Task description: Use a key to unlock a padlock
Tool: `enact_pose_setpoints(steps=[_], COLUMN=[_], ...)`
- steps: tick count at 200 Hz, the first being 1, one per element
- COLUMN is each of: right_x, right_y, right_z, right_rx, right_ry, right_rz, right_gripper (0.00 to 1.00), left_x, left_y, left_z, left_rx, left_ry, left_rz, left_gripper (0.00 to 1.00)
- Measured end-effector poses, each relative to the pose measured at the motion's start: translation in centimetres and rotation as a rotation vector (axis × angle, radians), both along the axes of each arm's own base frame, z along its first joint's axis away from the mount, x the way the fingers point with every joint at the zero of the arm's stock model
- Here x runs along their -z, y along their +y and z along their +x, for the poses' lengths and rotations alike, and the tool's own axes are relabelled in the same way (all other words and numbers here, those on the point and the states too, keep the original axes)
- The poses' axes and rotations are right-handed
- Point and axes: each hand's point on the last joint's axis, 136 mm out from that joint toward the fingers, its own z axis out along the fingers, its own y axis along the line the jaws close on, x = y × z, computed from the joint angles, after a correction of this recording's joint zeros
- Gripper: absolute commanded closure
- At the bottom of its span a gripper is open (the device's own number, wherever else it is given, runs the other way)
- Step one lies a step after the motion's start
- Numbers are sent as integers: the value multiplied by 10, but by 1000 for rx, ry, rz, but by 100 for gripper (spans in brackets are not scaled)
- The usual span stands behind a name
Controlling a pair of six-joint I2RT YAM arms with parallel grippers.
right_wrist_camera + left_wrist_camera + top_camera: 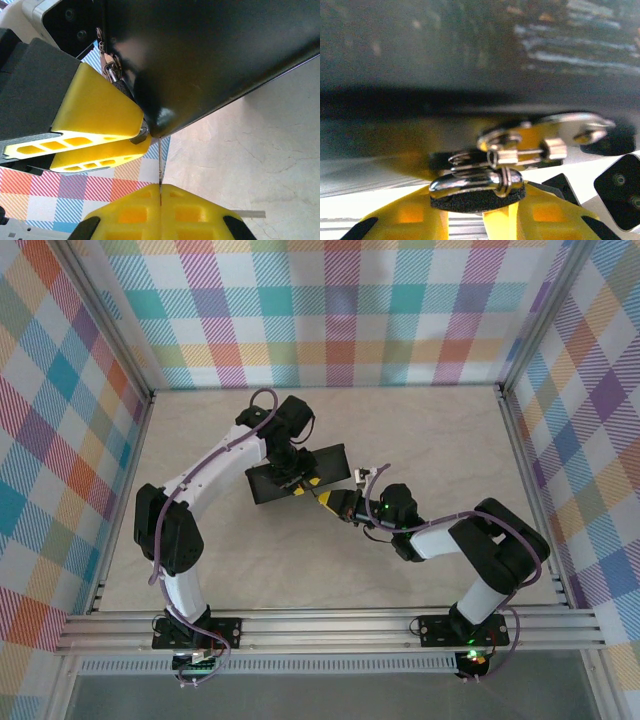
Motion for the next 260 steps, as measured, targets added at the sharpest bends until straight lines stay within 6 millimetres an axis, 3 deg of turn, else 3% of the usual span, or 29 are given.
enact_pose_setpoints(steps=[260], right_x=[-11], right_y=[3], right_z=[9], right_rx=[-25], right_ry=[-77], right_rz=[38], right_gripper=[100], left_x=[-2], left_y=[1], left_z=[-1], left_rx=[-3], left_ry=[-4], left_rz=[-22], left_gripper=[100])
